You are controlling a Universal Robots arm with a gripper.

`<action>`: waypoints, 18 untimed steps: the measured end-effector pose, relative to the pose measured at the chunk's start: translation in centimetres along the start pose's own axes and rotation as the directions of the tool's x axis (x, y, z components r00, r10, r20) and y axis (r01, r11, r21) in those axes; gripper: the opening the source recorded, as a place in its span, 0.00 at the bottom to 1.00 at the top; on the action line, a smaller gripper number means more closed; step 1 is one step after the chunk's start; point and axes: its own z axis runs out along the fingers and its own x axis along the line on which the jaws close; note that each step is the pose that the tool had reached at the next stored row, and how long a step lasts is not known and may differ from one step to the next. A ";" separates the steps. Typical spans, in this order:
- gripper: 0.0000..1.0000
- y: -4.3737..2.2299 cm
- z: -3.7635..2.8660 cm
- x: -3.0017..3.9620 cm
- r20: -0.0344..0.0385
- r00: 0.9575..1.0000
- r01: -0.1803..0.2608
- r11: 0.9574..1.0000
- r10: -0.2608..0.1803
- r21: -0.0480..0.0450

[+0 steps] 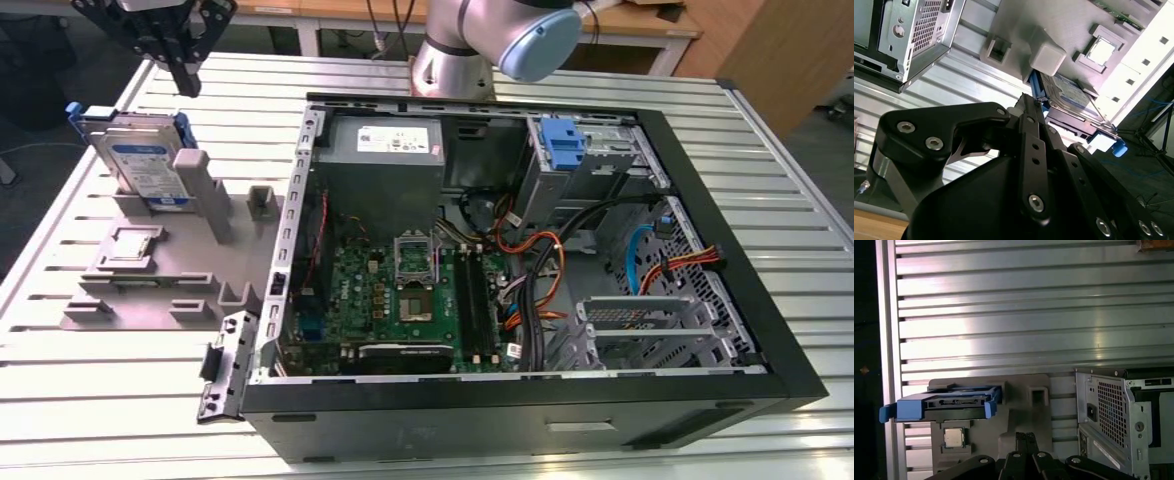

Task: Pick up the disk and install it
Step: 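Reach for the disk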

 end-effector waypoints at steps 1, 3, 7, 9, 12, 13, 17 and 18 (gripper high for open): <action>0.10 -0.01 0.00 0.11 0.000 1.000 0.000 1.000 0.000 0.000; 0.10 -0.02 0.00 0.31 0.001 1.000 0.000 1.000 0.000 0.000; 0.10 -0.05 0.00 0.69 0.001 1.000 0.000 1.000 0.000 0.000; 0.10 -0.07 0.01 0.88 0.002 1.000 0.000 1.000 0.000 0.000; 0.10 -0.09 0.01 1.17 0.002 1.000 0.000 1.000 0.000 0.000; 0.10 -0.10 0.01 1.27 0.002 1.000 0.000 1.000 0.000 0.000; 0.10 -0.12 0.01 1.67 0.003 1.000 0.000 1.000 0.000 0.000; 0.10 -0.13 0.01 1.77 0.003 1.000 0.000 1.000 0.000 0.000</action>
